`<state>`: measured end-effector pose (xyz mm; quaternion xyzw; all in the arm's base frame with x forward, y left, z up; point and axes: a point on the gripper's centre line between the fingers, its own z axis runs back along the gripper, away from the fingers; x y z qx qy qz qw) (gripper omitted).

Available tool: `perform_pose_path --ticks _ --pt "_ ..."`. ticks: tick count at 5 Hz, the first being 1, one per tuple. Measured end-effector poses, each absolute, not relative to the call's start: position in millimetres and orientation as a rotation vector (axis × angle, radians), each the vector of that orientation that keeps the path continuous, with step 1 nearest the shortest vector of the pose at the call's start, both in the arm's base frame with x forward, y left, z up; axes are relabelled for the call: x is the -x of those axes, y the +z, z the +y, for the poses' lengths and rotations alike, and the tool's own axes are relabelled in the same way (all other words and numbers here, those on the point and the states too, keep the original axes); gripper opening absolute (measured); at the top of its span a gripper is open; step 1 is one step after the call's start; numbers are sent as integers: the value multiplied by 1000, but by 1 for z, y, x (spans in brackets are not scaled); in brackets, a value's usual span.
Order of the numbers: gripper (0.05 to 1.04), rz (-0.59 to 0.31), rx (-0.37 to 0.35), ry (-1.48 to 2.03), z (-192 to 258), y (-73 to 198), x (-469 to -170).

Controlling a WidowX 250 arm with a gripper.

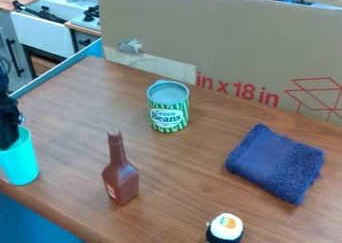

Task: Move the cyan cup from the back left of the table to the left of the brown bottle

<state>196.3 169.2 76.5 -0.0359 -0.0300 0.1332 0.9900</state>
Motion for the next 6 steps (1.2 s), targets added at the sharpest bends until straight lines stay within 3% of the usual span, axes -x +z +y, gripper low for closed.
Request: perform_pose_path --ticks 1,2,3,4,5,6 --pt "953 -167 117 208 162 111 -209" --pt "1006 -229 94 92 158 147 -214" --pt "1001 -190 32 -75 126 160 -236" --pt "1001 -118 -86 -154 107 159 -246" --pt "1001 17 -156 -252 93 135 -250" --pt "1001 43 -183 -272 84 127 -256"
